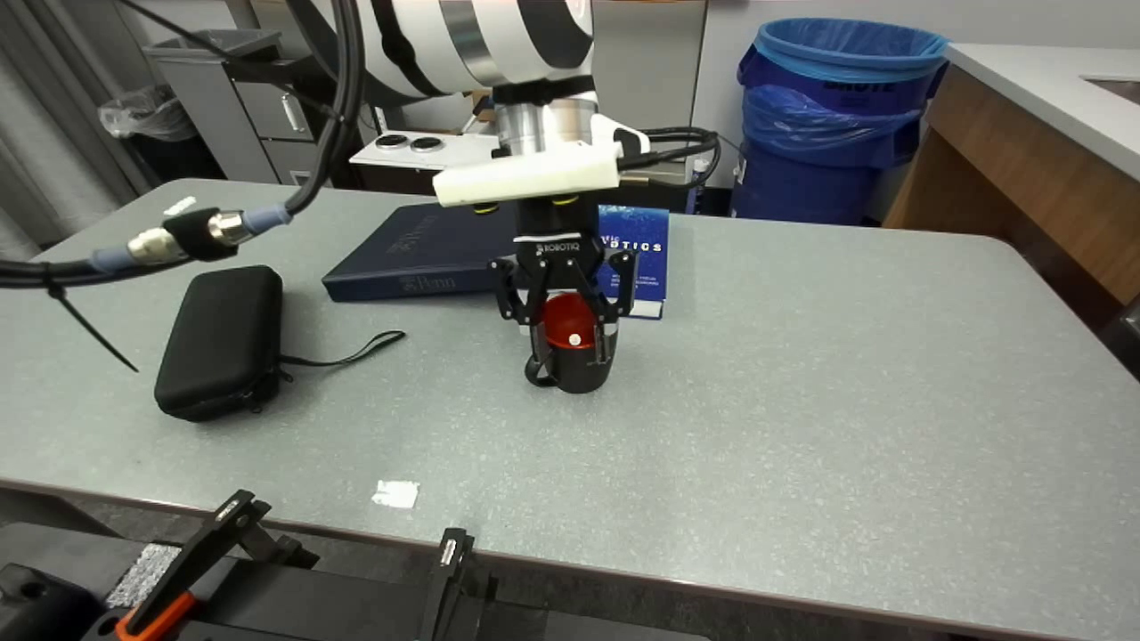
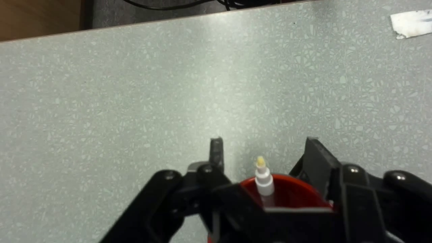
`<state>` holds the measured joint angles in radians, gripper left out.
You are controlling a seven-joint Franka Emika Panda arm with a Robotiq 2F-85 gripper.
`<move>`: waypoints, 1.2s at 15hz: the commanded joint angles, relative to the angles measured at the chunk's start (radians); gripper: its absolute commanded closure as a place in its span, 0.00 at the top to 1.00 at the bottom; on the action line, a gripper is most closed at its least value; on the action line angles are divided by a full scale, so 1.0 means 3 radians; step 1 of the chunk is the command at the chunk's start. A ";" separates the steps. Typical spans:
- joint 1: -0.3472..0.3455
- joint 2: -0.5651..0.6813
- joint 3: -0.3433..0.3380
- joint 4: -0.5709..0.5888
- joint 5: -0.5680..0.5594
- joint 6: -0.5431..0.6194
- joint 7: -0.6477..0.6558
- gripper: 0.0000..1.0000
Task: Put the pen in the mug on the table
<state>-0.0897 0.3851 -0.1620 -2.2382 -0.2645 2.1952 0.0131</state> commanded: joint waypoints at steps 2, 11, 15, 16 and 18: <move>-0.0018 0.0091 -0.0007 0.0127 -0.0024 -0.0041 0.0033 0.26; 0.0013 -0.0169 -0.0037 0.0004 -0.0088 -0.0079 0.0051 0.02; 0.0049 -0.0799 0.0006 -0.0429 -0.0157 0.0133 0.0001 0.03; 0.0068 -0.1018 0.0032 -0.0592 -0.0188 0.0202 -0.0015 0.03; 0.0103 -0.1367 0.0116 -0.0846 -0.0259 0.0281 -0.0055 0.03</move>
<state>-0.0742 0.1715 -0.1511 -2.3326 -0.2864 2.2147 0.0056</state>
